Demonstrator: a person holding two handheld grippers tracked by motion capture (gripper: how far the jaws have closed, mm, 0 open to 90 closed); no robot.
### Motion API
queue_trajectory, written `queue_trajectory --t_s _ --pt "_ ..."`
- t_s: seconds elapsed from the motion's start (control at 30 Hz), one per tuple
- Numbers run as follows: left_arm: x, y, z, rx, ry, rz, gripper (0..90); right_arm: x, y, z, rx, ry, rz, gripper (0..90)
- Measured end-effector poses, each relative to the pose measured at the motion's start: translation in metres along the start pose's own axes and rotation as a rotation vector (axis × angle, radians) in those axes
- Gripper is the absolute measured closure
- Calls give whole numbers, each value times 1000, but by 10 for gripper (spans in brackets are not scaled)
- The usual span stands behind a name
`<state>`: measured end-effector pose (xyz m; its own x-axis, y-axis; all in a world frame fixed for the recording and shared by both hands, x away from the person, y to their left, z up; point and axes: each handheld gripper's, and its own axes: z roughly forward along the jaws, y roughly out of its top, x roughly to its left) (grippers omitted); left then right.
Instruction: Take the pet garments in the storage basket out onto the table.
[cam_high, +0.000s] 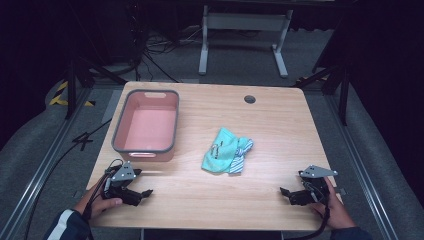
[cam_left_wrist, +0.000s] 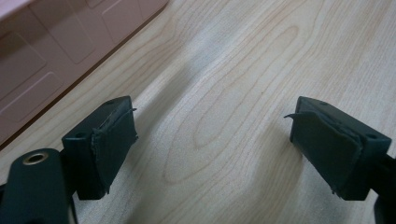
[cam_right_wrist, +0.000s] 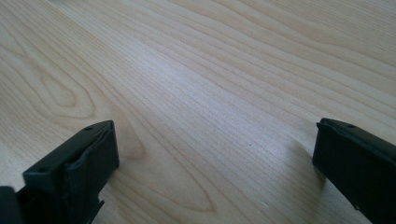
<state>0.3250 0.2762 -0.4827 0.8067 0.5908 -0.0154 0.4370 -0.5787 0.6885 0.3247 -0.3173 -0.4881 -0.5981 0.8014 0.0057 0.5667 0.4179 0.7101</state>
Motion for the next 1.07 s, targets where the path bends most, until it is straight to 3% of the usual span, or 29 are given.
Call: queue_trajectory --t_s 0.43,1.07 --pt "1 1 0 6 3 16 138 0 0 0 0 0 0 5" --pt "1 1 1 6 0 0 117 0 0 0 0 0 0 5"
